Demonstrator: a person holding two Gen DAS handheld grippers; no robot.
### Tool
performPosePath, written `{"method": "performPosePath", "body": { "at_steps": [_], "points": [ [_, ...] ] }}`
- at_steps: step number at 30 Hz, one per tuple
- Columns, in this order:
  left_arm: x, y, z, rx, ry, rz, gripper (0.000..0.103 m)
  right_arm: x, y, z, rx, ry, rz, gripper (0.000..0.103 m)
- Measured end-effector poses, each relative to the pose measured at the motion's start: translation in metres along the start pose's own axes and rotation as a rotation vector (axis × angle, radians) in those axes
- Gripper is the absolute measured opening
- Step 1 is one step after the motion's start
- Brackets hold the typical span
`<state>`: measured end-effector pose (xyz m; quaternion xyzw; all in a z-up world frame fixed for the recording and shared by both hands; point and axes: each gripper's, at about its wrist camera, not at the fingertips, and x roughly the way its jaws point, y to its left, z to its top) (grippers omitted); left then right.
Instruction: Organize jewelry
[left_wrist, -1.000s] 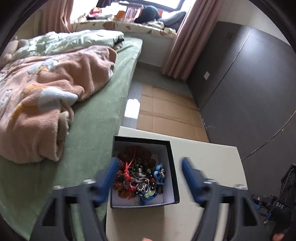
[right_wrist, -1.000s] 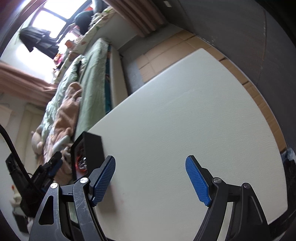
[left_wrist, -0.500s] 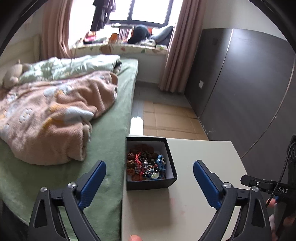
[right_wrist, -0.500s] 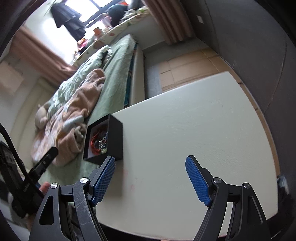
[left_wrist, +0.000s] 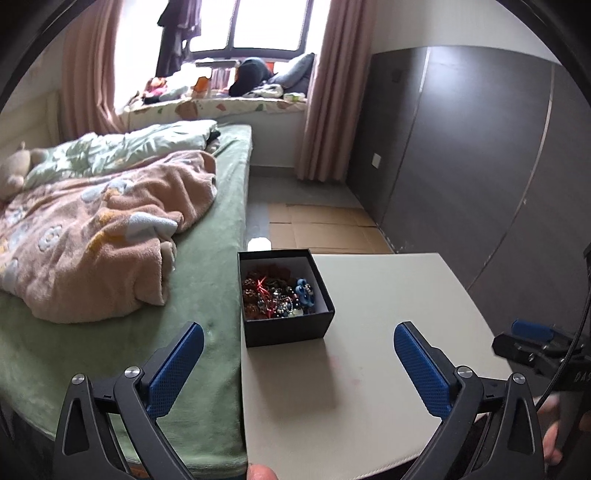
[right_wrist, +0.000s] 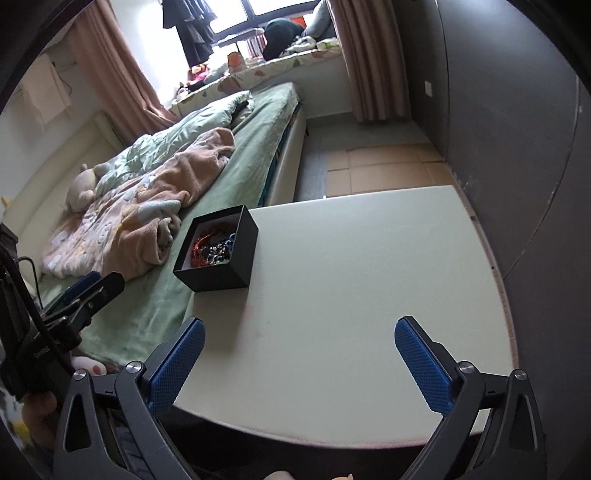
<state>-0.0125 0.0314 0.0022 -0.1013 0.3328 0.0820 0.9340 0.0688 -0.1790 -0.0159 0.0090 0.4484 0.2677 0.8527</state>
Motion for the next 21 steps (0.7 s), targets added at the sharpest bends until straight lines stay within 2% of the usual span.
{"method": "performPosePath", "body": {
  "at_steps": [4,8,13,21],
  "points": [
    [-0.006,0.001,-0.008,-0.003,0.004,-0.016,0.103,-0.015,-0.002,-0.012,-0.008,-0.046,-0.014,0.103],
    [-0.016,0.001,-0.013,0.009,-0.02,0.025,0.103,-0.025,-0.003,-0.025,-0.028,-0.083,-0.021,0.103],
    [-0.021,-0.001,-0.016,0.028,-0.025,0.03,0.103,-0.034,-0.001,-0.036,-0.039,-0.116,-0.007,0.103],
    [-0.027,-0.002,-0.017,0.033,-0.041,0.026,0.103,-0.042,-0.008,-0.039,-0.005,-0.15,-0.009,0.103]
  ]
}}
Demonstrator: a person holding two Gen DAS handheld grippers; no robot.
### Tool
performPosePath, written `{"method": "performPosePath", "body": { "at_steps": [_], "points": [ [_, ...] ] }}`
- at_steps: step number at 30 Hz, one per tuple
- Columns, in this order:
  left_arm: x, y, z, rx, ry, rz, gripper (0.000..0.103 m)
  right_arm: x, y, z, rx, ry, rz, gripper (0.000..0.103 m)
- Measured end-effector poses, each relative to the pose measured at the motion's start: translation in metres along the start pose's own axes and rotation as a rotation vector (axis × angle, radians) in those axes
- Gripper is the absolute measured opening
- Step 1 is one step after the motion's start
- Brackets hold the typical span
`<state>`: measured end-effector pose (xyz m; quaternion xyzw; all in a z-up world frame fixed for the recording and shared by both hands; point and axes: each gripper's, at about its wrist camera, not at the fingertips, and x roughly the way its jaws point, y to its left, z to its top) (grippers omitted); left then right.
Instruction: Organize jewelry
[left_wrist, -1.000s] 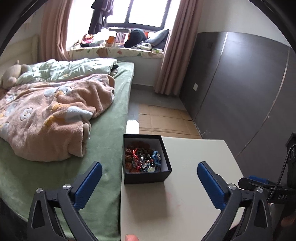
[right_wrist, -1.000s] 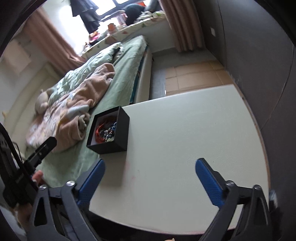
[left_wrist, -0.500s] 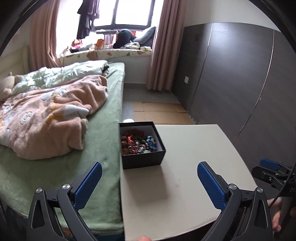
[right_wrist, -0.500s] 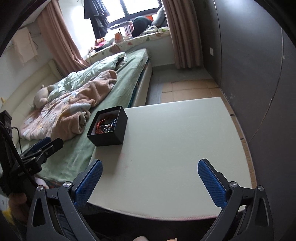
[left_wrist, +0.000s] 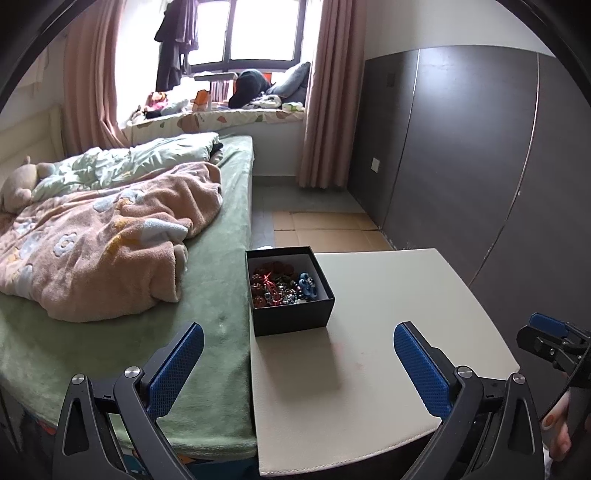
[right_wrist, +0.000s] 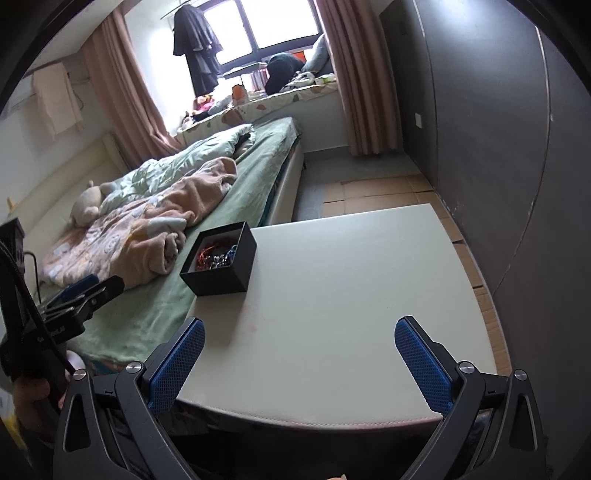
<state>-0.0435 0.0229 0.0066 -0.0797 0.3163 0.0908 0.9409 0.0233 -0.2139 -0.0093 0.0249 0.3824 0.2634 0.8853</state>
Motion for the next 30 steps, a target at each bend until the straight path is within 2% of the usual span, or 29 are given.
{"method": "performPosePath", "body": {
  "at_steps": [30],
  "points": [
    [-0.0065,-0.0016,-0.0042,-0.015,-0.015,-0.007,0.103,-0.0037,-0.0052,-0.0055,0.022,-0.024,-0.001,0.103]
  ]
}}
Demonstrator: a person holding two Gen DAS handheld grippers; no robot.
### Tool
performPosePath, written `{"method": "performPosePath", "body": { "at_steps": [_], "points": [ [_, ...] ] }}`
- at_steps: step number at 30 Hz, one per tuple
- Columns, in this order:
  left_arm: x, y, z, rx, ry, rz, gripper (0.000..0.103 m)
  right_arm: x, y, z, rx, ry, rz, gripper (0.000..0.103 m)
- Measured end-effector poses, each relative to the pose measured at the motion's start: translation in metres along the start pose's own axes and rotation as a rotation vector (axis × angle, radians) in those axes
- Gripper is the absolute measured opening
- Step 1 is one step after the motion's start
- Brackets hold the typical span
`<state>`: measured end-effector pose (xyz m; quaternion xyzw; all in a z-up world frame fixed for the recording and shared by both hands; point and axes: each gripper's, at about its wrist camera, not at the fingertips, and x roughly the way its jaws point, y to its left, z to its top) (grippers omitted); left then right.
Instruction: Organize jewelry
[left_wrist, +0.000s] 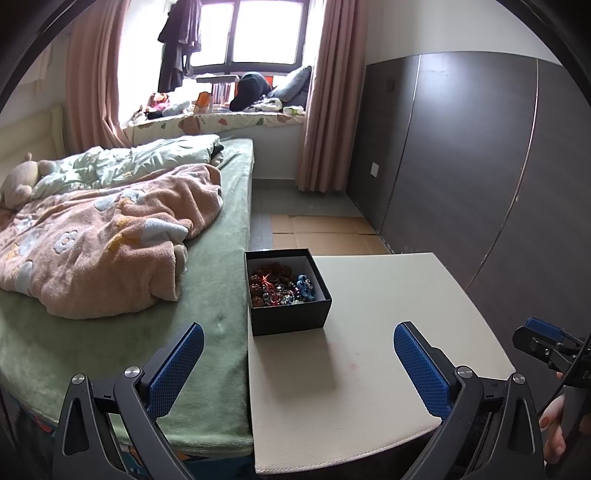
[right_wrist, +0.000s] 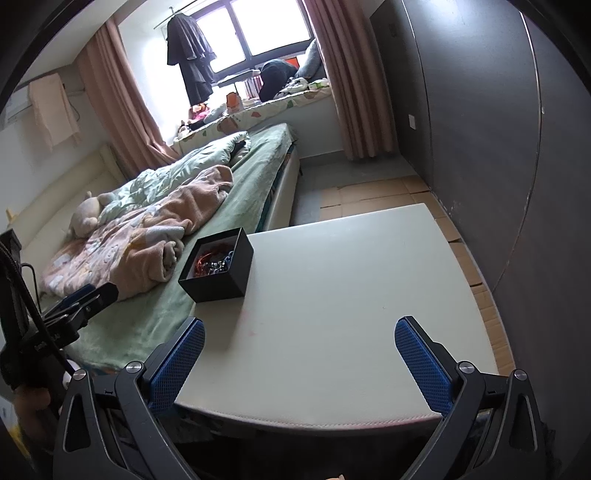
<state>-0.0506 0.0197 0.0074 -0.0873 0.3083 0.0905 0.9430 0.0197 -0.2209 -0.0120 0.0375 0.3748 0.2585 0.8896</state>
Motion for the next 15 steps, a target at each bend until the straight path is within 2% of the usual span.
{"method": "performPosePath", "body": {
  "at_steps": [15],
  "points": [
    [-0.0012,0.0006,-0.0012,0.0,-0.003,0.001,0.103,0.0004,0.0034,-0.0005,-0.006,0.002,-0.002,0.103]
  ]
}}
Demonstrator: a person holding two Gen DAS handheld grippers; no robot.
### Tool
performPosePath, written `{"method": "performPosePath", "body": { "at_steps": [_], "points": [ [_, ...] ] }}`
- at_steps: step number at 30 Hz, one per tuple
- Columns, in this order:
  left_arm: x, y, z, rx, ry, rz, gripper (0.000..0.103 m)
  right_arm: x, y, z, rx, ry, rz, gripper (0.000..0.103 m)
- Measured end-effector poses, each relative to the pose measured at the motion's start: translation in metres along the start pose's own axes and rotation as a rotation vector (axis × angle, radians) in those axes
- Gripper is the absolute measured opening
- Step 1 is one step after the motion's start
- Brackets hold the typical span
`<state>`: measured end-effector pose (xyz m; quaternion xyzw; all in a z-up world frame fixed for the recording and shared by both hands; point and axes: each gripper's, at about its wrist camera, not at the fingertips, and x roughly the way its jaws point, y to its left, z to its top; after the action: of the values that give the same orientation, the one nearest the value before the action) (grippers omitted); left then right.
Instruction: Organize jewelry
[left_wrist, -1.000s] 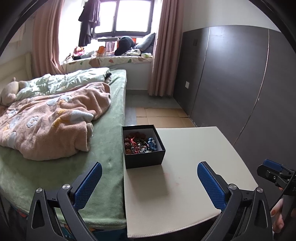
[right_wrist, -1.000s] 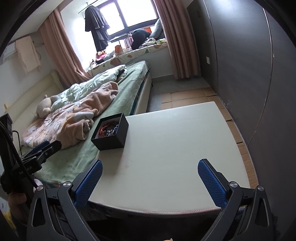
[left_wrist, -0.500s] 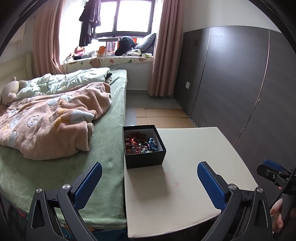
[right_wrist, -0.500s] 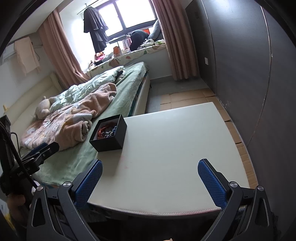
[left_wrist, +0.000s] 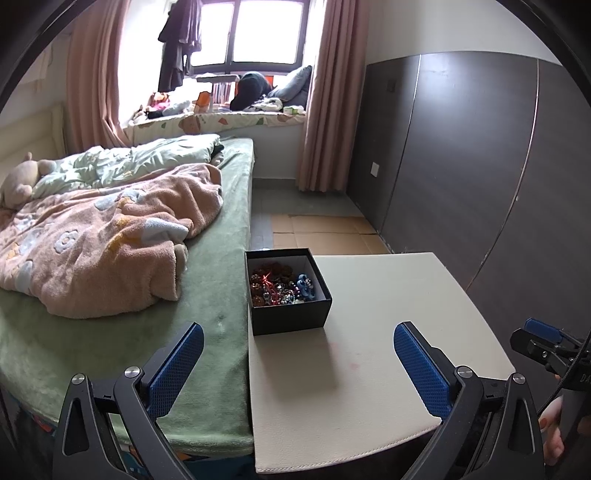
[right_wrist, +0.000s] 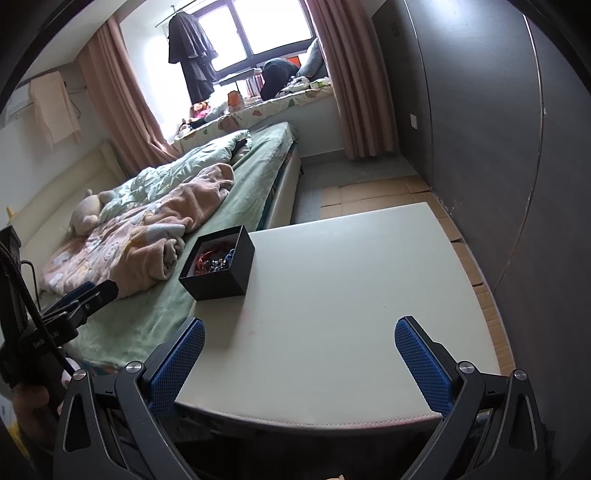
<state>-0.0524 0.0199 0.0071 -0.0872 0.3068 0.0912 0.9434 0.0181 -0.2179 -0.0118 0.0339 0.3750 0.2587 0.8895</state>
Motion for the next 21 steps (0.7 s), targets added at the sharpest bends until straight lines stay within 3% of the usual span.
{"method": "performPosePath", "body": {
  "at_steps": [21],
  "points": [
    [-0.0033,-0.0014,-0.0018,0.003,0.0,0.002,0.103,0.0,-0.0002,-0.001,0.004,-0.002,0.001,0.103]
  ]
}}
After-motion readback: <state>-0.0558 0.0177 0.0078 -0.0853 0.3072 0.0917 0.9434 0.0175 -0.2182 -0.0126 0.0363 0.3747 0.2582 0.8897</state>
